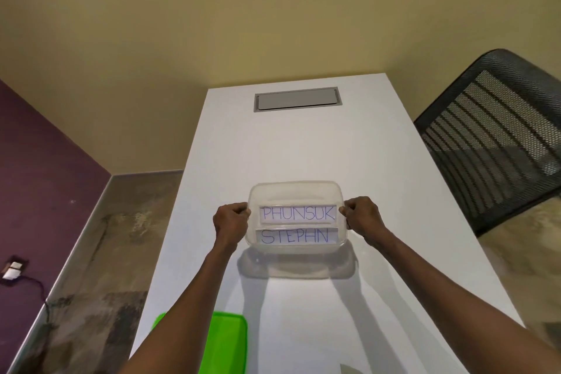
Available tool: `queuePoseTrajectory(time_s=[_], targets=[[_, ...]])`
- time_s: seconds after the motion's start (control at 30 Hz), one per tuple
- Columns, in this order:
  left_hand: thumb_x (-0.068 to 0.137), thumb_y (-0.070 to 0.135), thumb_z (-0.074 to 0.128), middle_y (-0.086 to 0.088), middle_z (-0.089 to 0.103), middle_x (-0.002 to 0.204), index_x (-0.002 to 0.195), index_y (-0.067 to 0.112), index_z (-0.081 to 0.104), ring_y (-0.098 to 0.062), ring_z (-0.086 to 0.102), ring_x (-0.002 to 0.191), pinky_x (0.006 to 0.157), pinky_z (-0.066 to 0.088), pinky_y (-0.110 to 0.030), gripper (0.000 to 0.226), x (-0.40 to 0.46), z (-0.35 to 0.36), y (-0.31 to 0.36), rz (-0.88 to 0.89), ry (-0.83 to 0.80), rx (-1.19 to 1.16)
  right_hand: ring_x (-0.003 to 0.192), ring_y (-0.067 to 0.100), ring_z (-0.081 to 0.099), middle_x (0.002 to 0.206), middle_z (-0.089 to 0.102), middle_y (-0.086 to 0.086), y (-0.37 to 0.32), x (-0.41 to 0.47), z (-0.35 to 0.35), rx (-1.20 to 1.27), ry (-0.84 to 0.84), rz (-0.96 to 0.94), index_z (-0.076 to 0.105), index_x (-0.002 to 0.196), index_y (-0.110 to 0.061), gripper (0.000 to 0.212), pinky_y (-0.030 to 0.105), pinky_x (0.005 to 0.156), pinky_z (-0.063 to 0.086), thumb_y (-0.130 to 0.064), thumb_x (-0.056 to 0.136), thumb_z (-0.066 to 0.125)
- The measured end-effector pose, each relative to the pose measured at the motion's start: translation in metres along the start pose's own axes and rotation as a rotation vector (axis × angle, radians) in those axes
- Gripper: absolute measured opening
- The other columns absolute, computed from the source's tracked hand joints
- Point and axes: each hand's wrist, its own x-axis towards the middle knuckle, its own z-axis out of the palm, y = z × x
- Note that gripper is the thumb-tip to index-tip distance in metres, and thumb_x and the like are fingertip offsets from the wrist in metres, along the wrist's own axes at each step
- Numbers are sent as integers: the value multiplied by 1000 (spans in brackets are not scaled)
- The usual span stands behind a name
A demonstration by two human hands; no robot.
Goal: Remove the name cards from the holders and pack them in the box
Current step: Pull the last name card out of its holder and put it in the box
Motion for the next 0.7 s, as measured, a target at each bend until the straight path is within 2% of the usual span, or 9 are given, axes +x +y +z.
queuePoseTrajectory(time_s=[0.13, 0.23, 0.3, 0.33, 0.4, 0.47, 0.5, 0.6, 0.7], targets=[[84, 6, 65, 0, 72, 77, 88, 16, 78, -21, 65, 77, 84, 59, -41, 18, 4, 28, 14, -9, -46, -8, 58, 23, 50, 54, 46, 0, 10, 22, -18, -27, 25, 15, 44, 51, -9, 40, 28, 61, 40, -10, 89, 59], [82, 3, 61, -1, 60, 72, 61, 27, 70, -21, 50, 70, 74, 51, -33, 33, 11, 46, 18, 1, -78, 21, 64, 23, 47, 54, 40, -3, 16, 37, -25, -44, 39, 47, 37, 50, -15, 46, 26, 63, 36, -9, 90, 58], [82, 0, 60, 0, 56, 73, 55, 31, 63, -18, 48, 72, 73, 47, -31, 41, 15, 56, 20, -10, -83, 27, 68, 21, 46, 56, 37, -6, 19, 46, -27, -46, 42, 61, 34, 51, -21, 48, 26, 67, 35, -9, 90, 58], [82, -1, 60, -1, 58, 74, 59, 31, 66, -18, 50, 73, 76, 48, -31, 40, 18, 61, 21, -20, -85, 24, 70, 21, 45, 57, 36, -7, 20, 50, -27, -48, 42, 67, 33, 52, -23, 48, 26, 68, 35, -9, 90, 58], [84, -1, 60, -2, 66, 81, 84, 22, 76, -20, 59, 79, 86, 53, -34, 28, 21, 68, 22, -48, -85, 1, 70, 21, 46, 56, 36, -7, 22, 58, -28, -58, 43, 79, 33, 52, -23, 48, 26, 68, 35, -9, 90, 58], [85, -1, 61, 1, 69, 90, 106, 11, 74, -20, 66, 91, 94, 54, -36, 28, 26, 75, 22, -75, -87, -12, 69, 22, 46, 55, 36, -6, 23, 66, -28, -67, 45, 90, 33, 51, -23, 48, 25, 65, 35, -9, 90, 58], [85, -1, 61, 4, 69, 91, 110, 11, 72, -19, 66, 95, 95, 53, -36, 30, 29, 77, 21, -80, -89, -12, 69, 22, 47, 54, 37, -6, 25, 68, -28, -69, 44, 96, 34, 51, -22, 48, 25, 62, 34, -9, 90, 58], [84, -3, 59, 15, 67, 77, 106, 11, 74, -18, 64, 88, 91, 52, -33, 30, 34, 83, 19, -60, -103, -1, 64, 23, 48, 53, 41, -1, 29, 75, -27, -73, 47, 104, 35, 49, -18, 48, 26, 60, 35, -9, 90, 58], [84, -2, 59, 11, 65, 78, 102, 12, 75, -15, 60, 82, 84, 51, -30, 28, 39, 89, 19, -46, -101, 19, 65, 23, 47, 53, 40, -3, 31, 81, -26, -65, 53, 113, 33, 49, -20, 48, 26, 64, 34, -9, 89, 58]])
